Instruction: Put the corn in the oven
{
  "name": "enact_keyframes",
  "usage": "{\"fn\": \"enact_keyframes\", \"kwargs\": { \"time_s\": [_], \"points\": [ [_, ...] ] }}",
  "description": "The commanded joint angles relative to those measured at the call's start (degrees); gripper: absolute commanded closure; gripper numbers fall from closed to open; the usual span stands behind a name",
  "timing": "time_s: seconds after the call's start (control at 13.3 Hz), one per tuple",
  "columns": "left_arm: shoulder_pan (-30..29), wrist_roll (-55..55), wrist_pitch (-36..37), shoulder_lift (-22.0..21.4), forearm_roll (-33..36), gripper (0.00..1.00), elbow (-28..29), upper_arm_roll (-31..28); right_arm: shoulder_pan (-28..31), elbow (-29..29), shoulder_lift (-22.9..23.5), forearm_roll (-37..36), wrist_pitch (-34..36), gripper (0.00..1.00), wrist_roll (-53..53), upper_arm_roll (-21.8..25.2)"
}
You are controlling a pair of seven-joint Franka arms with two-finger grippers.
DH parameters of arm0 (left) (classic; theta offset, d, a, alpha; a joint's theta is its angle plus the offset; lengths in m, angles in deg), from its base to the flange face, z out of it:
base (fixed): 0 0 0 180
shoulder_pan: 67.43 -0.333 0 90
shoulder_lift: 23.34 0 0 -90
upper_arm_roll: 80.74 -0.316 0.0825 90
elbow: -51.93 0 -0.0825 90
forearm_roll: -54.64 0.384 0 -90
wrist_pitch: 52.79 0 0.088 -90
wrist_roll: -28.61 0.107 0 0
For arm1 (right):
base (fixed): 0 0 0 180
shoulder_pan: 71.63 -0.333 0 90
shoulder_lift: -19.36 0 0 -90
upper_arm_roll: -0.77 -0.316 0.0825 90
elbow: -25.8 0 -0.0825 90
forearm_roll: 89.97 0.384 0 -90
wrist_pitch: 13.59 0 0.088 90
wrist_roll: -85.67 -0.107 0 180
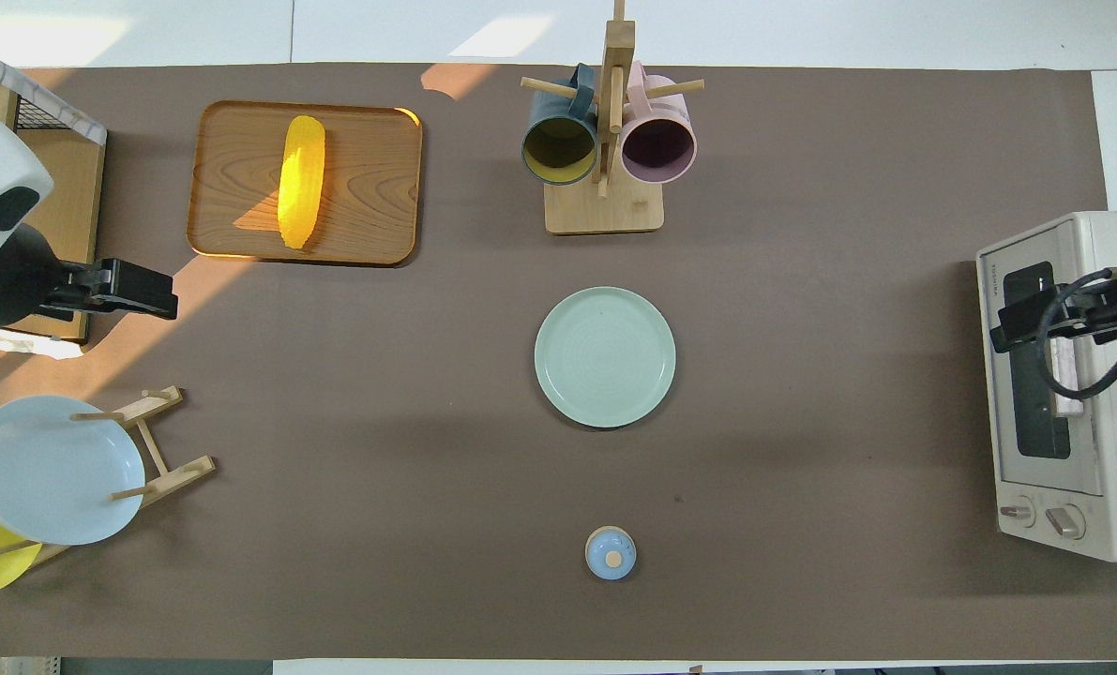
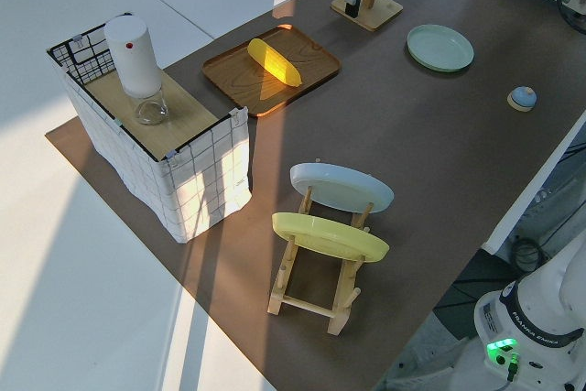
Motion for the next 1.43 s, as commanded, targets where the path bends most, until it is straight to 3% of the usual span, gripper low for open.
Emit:
{"fn": "enact_keyframes", "kwargs": {
  "time_s": [0.0,0.3,0.6,0.75,0.98,1.35],
  "points": [
    [0.46,-0.65,-0.93,-0.56,0.47,0.0,0.51,-0.13,-0.1,-0.45,-0.04,-0.07,0.27,0.0,-0.86,-0.03],
    [0.46,-0.3,-1.19,-0.56,0.47,0.0,0.69,-0.13,-0.1,-0.45,-0.04,-0.07,0.27,0.0,-0.86,-0.03],
    [0.37,-1.88,-5.93,-0.47,-0.06,0.0,1.21,-0.13,-0.1,-0.45,-0.04,-0.07,0.27,0.0,-0.86,-0.03],
    [0.46,-1.88,-6.21,1.19,-0.15,0.0,0.52,-0.13,-0.1,-0.45,-0.04,-0.16,0.36,0.0,-0.77,-0.03],
    [0.55,-1.8,-6.38,6.71,-0.94,0.0,-3.43,-0.13,-0.19,-0.36,-0.04,-0.16,0.36,0.0,-0.86,-0.03],
    [0.98,-1.09,-9.18,23.06,-1.29,0.0,-15.3,-0.04,0.16,0.43,-0.21,-0.16,0.01,0.0,-0.86,-0.11]
  ]
}}
